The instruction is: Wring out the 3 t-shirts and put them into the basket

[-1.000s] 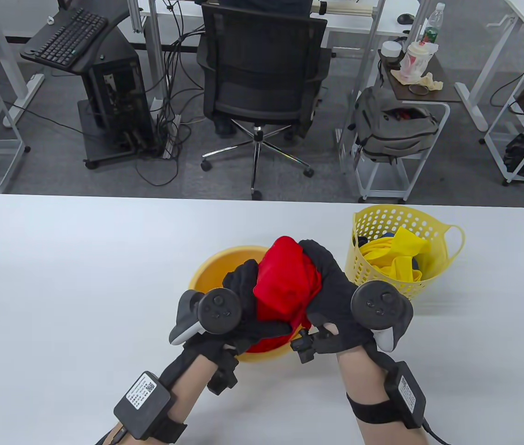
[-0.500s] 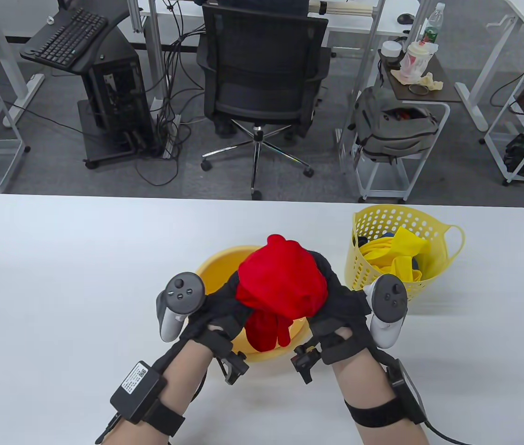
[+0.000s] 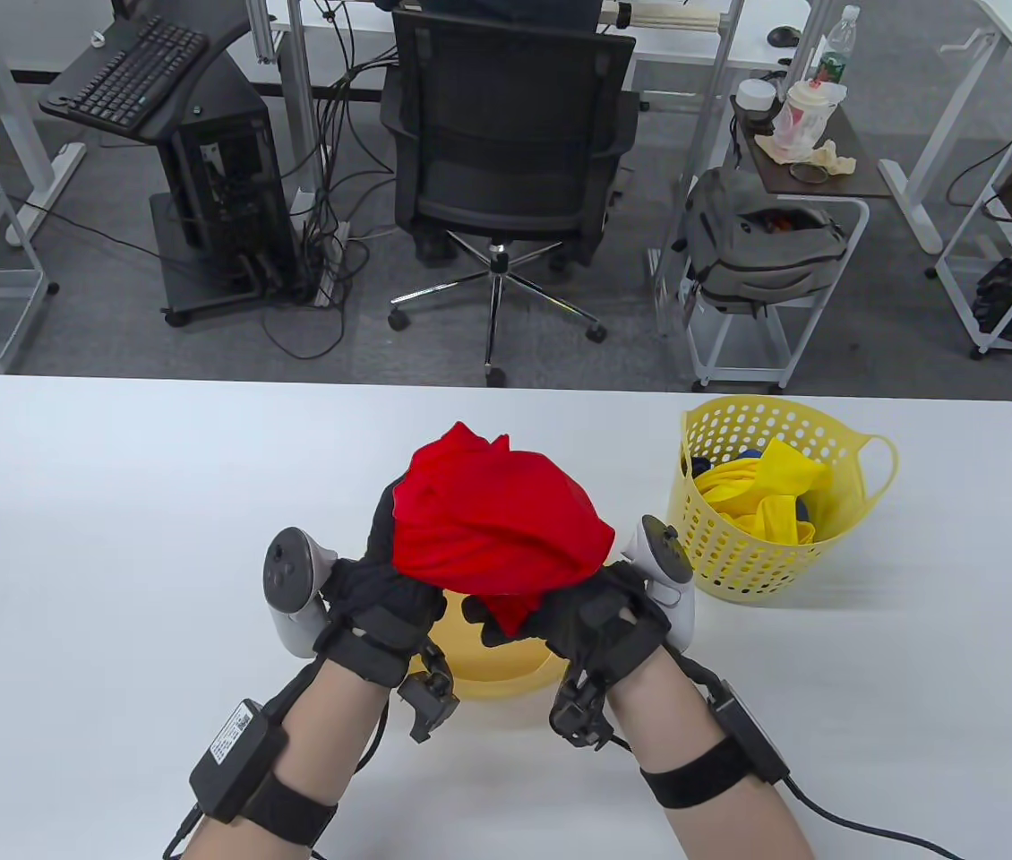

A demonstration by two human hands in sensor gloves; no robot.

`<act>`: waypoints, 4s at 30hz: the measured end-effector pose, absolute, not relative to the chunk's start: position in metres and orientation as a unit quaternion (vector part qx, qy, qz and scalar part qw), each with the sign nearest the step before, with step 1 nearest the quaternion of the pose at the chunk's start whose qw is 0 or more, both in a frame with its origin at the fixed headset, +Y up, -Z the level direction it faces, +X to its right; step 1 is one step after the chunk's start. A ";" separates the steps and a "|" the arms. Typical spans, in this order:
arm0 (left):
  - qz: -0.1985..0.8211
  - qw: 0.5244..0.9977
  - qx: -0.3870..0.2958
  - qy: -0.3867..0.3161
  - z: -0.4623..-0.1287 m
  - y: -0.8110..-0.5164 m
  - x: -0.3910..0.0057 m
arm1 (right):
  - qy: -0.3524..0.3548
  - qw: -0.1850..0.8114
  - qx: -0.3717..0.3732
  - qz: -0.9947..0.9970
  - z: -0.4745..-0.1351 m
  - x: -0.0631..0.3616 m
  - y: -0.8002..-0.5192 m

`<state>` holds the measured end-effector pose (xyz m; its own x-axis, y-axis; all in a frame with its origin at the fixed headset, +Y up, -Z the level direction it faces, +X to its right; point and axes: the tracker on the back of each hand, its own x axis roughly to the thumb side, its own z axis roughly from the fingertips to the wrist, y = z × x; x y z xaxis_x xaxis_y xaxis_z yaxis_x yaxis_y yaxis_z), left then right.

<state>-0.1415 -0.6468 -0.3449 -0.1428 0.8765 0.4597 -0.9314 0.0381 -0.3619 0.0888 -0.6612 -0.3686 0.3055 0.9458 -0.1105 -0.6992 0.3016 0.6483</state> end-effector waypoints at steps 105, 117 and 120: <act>0.683 0.585 -0.302 -0.316 -0.368 -0.698 -0.126 | -0.240 0.266 0.339 0.870 -0.337 0.092 -0.617; 0.610 0.658 -0.310 -0.315 -0.371 -0.693 -0.135 | -0.273 0.176 0.347 0.880 -0.328 0.086 -0.615; 0.608 0.660 -0.314 -0.309 -0.373 -0.699 -0.136 | -0.300 0.137 0.340 0.881 -0.323 0.083 -0.613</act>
